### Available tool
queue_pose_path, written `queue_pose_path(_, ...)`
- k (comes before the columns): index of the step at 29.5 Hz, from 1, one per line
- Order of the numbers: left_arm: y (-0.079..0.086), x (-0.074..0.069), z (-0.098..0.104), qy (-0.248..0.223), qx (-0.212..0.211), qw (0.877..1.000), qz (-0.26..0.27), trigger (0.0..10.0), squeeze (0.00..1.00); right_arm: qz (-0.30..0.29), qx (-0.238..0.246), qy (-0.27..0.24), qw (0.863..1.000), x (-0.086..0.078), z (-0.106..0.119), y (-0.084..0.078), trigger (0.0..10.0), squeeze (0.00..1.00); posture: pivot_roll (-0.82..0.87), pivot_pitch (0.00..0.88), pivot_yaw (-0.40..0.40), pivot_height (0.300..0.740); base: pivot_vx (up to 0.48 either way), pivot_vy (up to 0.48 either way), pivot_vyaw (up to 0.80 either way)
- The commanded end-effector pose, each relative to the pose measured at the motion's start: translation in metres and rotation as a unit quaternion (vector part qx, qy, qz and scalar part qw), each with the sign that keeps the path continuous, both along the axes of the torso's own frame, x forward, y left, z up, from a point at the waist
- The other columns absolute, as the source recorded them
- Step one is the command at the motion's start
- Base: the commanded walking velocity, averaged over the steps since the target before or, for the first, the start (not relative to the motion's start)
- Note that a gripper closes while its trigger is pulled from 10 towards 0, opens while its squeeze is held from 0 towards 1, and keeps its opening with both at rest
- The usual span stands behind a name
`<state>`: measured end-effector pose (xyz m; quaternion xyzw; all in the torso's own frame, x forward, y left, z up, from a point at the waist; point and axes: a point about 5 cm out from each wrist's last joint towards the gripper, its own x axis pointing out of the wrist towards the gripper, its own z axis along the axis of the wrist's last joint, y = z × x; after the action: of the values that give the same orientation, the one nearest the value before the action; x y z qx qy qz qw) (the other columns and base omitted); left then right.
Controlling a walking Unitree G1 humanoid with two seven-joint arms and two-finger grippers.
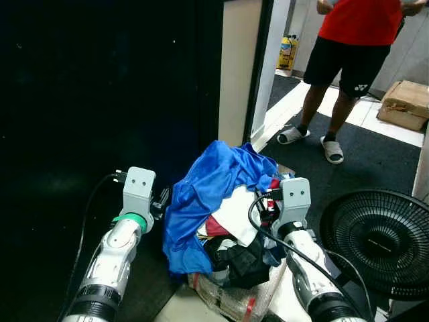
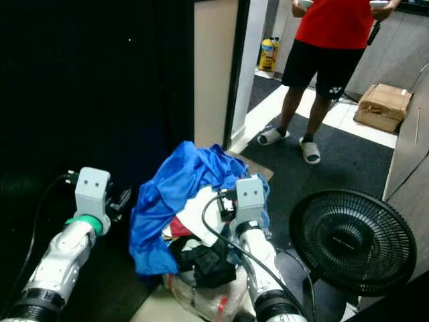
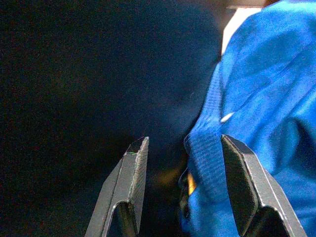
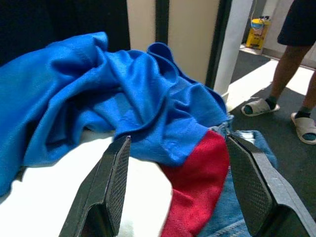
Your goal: Clothes washing
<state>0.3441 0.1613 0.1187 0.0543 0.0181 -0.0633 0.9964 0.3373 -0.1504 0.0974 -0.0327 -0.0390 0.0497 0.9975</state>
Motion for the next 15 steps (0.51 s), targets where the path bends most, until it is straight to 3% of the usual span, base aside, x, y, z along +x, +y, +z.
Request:
queue_pose_path(1, -0.002, 0.000, -0.003, 0.005, 0.003, 1.000, -0.006, 10.0, 0.00, -0.005, 0.000, 0.008, 1.000, -0.002, -0.004, -0.002, 10.0, 0.00, -0.01, 0.000, 0.056, 0.740, 0.000, 0.000, 0.00)
queue_pose_path(9, -0.016, 0.012, 0.001, 0.004, 0.003, 1.000, -0.027, 10.0, 0.00, 0.003, -0.070, 0.004, 0.998, -0.004, -0.007, -0.010, 10.0, 0.00, -0.02, 0.003, 0.044, 0.740, 0.000, 0.000, 0.00)
queue_pose_path(14, -0.025, 0.015, -0.001, 0.010, 0.003, 0.999, -0.038, 10.0, 0.00, -0.001, -0.090, -0.002, 0.996, -0.004, -0.005, -0.019, 10.0, 0.00, -0.03, 0.014, 0.040, 0.740, 0.000, 0.000, 0.00)
queue_pose_path(15, -0.032, 0.016, -0.002, 0.014, 0.005, 0.999, -0.051, 10.0, 0.00, -0.006, -0.100, -0.003, 0.995, -0.004, -0.003, -0.027, 10.0, 0.00, -0.03, 0.025, 0.041, 0.740, 0.000, 0.000, 0.00)
